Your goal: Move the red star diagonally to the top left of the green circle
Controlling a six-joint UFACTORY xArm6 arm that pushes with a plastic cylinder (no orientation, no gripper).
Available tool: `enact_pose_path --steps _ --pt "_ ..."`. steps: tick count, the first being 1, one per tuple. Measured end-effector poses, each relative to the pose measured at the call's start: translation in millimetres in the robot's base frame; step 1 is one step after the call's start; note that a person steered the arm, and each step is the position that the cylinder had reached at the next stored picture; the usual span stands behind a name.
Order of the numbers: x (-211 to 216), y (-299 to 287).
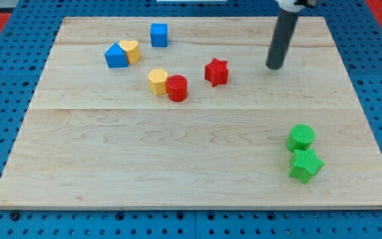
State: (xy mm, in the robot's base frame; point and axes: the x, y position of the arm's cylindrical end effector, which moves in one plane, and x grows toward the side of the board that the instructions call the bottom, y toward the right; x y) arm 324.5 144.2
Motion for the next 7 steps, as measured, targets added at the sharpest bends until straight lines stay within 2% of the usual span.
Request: enact_pose_path --steps 2,3,7 --pt "-20 -110" --pt "-9 -129" --pt "48 -114"
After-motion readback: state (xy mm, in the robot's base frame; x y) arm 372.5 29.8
